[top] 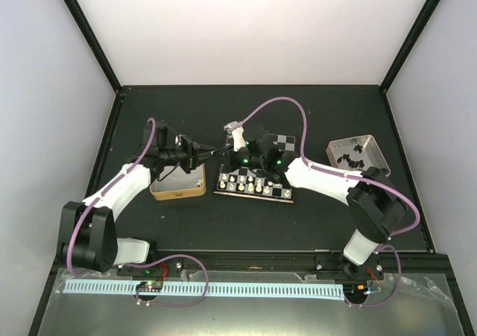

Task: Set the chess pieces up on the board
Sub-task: Place the chess piece on the chessboard, then adjust the storage box at the center of the board.

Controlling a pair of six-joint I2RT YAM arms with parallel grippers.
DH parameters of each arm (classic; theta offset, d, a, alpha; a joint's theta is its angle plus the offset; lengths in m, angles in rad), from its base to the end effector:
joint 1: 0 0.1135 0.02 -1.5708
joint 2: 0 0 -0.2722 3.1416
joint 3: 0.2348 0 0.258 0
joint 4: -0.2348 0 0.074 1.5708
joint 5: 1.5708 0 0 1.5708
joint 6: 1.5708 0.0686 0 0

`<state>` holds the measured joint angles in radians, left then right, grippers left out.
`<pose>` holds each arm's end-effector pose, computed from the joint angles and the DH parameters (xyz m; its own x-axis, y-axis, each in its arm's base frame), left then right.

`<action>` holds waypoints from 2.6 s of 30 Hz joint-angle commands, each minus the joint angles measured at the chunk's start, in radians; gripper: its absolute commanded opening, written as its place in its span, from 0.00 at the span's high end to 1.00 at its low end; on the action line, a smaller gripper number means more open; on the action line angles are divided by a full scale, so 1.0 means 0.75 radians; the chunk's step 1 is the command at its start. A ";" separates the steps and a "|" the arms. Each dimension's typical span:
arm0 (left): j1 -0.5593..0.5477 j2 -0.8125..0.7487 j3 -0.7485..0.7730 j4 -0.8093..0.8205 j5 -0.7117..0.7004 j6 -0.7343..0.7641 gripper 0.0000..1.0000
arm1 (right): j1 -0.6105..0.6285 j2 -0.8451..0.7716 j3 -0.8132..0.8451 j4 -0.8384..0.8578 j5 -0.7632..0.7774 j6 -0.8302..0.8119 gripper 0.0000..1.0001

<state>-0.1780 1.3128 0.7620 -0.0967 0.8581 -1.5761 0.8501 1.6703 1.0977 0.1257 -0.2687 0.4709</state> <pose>0.2768 -0.1025 0.2248 -0.7066 -0.5372 0.4606 -0.5974 0.1040 -0.7952 0.2614 0.3252 0.2383 -0.6545 -0.0823 -0.7516 -0.6569 0.5540 0.5114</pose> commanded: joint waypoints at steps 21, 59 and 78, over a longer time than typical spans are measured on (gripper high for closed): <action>0.001 0.090 0.161 -0.202 -0.032 0.431 0.39 | -0.161 -0.084 0.164 -0.685 0.004 -0.006 0.99; 0.018 0.066 0.313 -0.720 -0.645 1.335 0.37 | -0.446 0.137 0.117 -1.403 0.252 -0.093 0.79; 0.012 0.280 0.614 -0.846 -1.122 1.945 0.26 | -0.448 -0.015 0.217 -1.284 0.287 -0.046 0.64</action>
<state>-0.1715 1.4334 1.1725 -0.6979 0.1169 -0.2733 0.5129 1.6897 1.2377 -0.8742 -0.0628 0.4286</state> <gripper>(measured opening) 0.745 0.360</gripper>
